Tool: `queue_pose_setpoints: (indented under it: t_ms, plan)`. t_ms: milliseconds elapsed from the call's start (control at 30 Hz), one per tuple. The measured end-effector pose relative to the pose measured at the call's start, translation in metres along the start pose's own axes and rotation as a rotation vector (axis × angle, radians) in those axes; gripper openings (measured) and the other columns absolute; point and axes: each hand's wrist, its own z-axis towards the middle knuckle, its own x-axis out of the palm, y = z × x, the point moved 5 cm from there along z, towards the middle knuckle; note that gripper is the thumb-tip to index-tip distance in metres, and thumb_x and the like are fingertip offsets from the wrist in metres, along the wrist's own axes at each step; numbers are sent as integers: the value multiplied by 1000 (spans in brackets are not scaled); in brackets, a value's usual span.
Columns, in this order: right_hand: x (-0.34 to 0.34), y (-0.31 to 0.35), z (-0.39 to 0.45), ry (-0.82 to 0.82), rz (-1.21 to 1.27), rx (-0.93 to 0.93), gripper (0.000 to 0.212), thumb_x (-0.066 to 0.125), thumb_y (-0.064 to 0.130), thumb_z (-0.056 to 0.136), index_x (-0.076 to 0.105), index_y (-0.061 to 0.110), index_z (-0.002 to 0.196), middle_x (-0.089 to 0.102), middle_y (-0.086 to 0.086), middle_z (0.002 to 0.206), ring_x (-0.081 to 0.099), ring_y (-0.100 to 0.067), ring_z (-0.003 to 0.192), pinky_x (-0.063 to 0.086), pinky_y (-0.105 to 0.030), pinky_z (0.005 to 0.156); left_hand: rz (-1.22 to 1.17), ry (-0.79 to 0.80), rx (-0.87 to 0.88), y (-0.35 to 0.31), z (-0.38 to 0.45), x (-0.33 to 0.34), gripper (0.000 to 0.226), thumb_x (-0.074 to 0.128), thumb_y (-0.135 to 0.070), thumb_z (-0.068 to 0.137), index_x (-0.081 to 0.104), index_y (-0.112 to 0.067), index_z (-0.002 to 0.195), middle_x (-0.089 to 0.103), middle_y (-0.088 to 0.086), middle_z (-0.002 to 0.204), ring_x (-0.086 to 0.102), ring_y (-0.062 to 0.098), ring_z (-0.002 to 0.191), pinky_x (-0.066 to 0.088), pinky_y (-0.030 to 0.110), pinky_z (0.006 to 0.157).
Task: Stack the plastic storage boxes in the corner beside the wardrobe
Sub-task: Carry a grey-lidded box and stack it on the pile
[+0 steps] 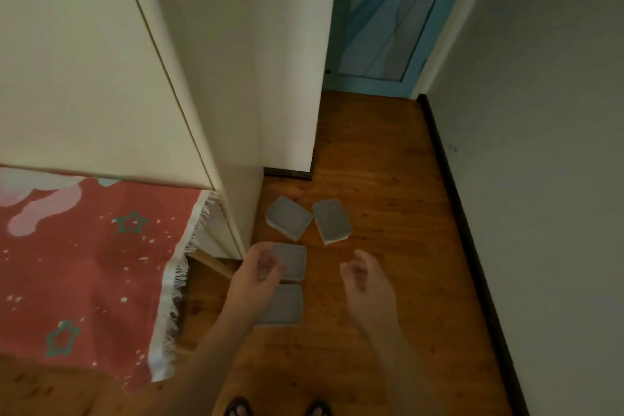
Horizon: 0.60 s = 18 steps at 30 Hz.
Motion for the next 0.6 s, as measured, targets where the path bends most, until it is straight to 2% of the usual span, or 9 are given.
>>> queue_pose_setpoints:
  t_ms: [233,367,500,600]
  plan:
    - [33,-5,38,41,-59,11,50,52,47,96,44,28,142,56,9,132,53,-6,116,47,-29,94,-59,-23,-40,27,34,4,36,62,-35,93,51,-31,128,65,-11,106,61,1,99,48,21,79]
    - [60,-6,62,45,-97,-23,51,51,47,97,45,26,143,54,9,134,53,-7,118,46,-30,97,-58,-22,-43,53,63,2,32,61,-33,94,52,-32,124,65,-10,105,62,5,99,52,30,83]
    - [90,-24,87,20,-90,-34,51,51,46,97,43,26,143,53,8,136,52,-8,120,47,-31,97,-33,-5,-37,86,96,11,32,61,-33,94,52,-32,125,64,-10,105,60,3,98,50,27,82]
    - [120,-46,106,16,-91,-44,51,53,44,97,45,24,142,54,6,136,53,-10,120,47,-34,98,-9,-20,-29,119,121,21,32,60,-36,94,51,-34,124,64,-11,104,60,5,99,51,33,86]
